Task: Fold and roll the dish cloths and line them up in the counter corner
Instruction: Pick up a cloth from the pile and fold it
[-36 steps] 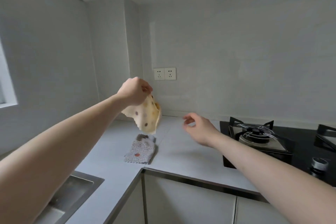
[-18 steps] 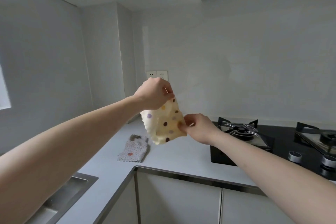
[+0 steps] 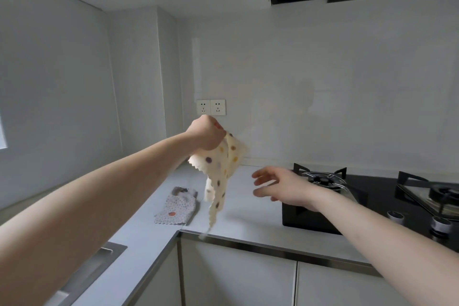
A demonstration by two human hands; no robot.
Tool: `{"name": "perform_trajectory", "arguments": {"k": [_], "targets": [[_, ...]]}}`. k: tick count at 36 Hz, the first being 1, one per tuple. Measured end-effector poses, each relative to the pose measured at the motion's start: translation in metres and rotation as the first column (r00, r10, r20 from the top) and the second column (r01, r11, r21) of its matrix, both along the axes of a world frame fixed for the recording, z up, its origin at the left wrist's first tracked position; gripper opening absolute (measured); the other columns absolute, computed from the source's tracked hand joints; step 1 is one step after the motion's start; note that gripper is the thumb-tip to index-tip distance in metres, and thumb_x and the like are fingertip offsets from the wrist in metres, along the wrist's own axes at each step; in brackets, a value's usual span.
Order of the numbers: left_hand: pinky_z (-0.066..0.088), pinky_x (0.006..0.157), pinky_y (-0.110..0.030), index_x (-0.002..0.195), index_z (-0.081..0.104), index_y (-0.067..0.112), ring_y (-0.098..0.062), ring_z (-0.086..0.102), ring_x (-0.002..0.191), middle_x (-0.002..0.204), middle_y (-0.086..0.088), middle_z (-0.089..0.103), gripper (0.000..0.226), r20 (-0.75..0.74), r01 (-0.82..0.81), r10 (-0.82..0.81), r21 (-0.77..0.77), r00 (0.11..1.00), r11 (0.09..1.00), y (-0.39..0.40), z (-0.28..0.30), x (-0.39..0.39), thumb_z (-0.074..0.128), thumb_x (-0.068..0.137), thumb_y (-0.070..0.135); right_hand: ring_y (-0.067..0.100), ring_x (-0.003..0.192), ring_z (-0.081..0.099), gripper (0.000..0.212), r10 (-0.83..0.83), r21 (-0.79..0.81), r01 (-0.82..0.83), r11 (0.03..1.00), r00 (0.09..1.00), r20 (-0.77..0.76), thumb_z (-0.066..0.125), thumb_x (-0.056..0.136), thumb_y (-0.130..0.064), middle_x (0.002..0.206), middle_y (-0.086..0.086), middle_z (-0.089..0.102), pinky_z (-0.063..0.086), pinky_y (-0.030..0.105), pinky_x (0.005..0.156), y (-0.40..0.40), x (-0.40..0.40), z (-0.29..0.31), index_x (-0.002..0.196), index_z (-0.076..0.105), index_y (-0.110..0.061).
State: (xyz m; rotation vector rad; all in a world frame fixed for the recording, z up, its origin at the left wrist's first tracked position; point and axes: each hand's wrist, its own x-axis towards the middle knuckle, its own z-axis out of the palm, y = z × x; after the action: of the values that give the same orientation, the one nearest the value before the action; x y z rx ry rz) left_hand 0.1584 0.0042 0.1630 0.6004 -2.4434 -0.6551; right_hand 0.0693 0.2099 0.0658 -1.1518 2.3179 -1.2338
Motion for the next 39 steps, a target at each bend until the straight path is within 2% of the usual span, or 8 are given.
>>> {"name": "perform_trajectory", "arguments": {"k": [5, 10, 16, 20, 23, 30, 36, 39], "targets": [[0.033, 0.059, -0.031, 0.079, 0.049, 0.023, -0.022, 0.038, 0.068, 0.079, -0.004, 0.047, 0.017, -0.025, 0.002, 0.002, 0.172, 1.0, 0.985, 0.008, -0.008, -0.011, 0.041, 0.088, 0.01, 0.006, 0.113, 0.063, 0.068, 0.179, -0.002, -0.18, 0.984, 0.977, 0.12, 0.088, 0.065, -0.05, 0.123, -0.013, 0.064, 0.05, 0.033, 0.103, -0.012, 0.031, -0.016, 0.125, 0.059, -0.037], [0.024, 0.056, -0.027, 0.064, 0.027, 0.028, -0.021, 0.026, 0.066, 0.073, -0.001, 0.032, 0.032, -0.066, 0.004, 0.018, 0.321, 0.998, 0.947, 0.021, -0.014, -0.02, 0.033, 0.079, 0.001, 0.003, 0.115, 0.055, 0.088, 0.101, 0.055, -0.105, 0.993, 0.993, 0.067, 0.083, 0.065, -0.065, 0.126, -0.016, 0.054, 0.046, 0.022, 0.093, -0.035, 0.057, -0.038, 0.137, 0.043, -0.033], [0.051, 0.067, -0.028, 0.093, 0.059, 0.022, -0.028, 0.057, 0.089, 0.097, -0.004, 0.055, 0.029, -0.153, 0.03, 0.04, 0.432, 0.987, 0.901, 0.015, -0.021, -0.03, 0.037, 0.09, 0.003, 0.009, 0.098, 0.063, 0.013, -0.208, -0.077, 0.205, 0.976, 0.977, -0.044, 0.064, 0.09, -0.034, 0.104, -0.014, 0.069, 0.045, 0.019, 0.077, -0.049, 0.032, -0.046, 0.102, 0.068, -0.03], [0.037, 0.043, -0.019, 0.09, 0.069, 0.019, -0.02, 0.056, 0.068, 0.092, -0.004, 0.062, 0.039, -0.179, 0.059, 0.029, 0.468, 0.983, 0.882, -0.002, -0.031, -0.032, 0.035, 0.091, 0.001, 0.017, 0.097, 0.067, 0.017, -0.268, -0.111, 0.269, 0.957, 0.963, 0.024, 0.053, 0.095, -0.018, 0.099, -0.007, 0.073, 0.051, 0.027, 0.074, -0.04, 0.002, -0.039, 0.089, 0.066, -0.027], [0.042, 0.05, -0.021, 0.078, 0.07, 0.018, -0.015, 0.055, 0.066, 0.099, -0.003, 0.069, 0.043, -0.202, 0.093, 0.017, 0.526, 0.979, 0.845, -0.012, -0.038, -0.034, 0.035, 0.091, -0.003, 0.017, 0.103, 0.065, 0.01, -0.202, -0.104, 0.202, 0.974, 0.979, 0.015, 0.056, 0.093, -0.023, 0.103, -0.007, 0.071, 0.052, 0.033, 0.088, -0.031, -0.009, -0.035, 0.097, 0.066, -0.024], [0.044, 0.047, -0.01, 0.078, 0.073, 0.018, -0.012, 0.056, 0.082, 0.094, 0.003, 0.076, 0.043, -0.255, 0.22, -0.07, 0.624, 0.964, 0.75, 0.006, -0.047, -0.051, 0.039, 0.096, -0.002, 0.012, 0.112, 0.061, 0.086, -0.102, -0.038, 0.104, 0.994, 0.994, 0.031, 0.076, 0.06, -0.073, 0.124, -0.012, 0.057, 0.054, 0.034, 0.092, -0.058, 0.013, -0.047, 0.127, 0.052, -0.024], [0.054, 0.06, -0.011, 0.087, 0.077, 0.009, -0.008, 0.065, 0.078, 0.099, -0.001, 0.077, 0.016, -0.307, 0.274, -0.077, 0.677, 0.949, 0.683, 0.006, -0.046, -0.058, 0.065, 0.089, 0.0, 0.018, 0.09, 0.065, 0.021, -0.28, -0.079, 0.279, 0.957, 0.96, 0.007, 0.058, 0.091, -0.038, 0.101, -0.001, 0.067, 0.055, 0.033, 0.08, -0.067, -0.003, -0.044, 0.102, 0.064, -0.021], [0.058, 0.089, -0.022, 0.088, 0.08, 0.01, -0.012, 0.071, 0.098, 0.103, 0.002, 0.078, 0.021, -0.276, 0.277, -0.126, 0.62, 0.953, 0.734, -0.01, -0.045, -0.056, 0.066, 0.076, -0.001, 0.01, 0.07, 0.058, 0.019, -0.313, -0.068, 0.309, 0.948, 0.949, -0.046, 0.047, 0.096, -0.023, 0.082, -0.005, 0.064, 0.044, 0.024, 0.058, -0.063, -0.023, -0.037, 0.087, 0.064, -0.02]]}}
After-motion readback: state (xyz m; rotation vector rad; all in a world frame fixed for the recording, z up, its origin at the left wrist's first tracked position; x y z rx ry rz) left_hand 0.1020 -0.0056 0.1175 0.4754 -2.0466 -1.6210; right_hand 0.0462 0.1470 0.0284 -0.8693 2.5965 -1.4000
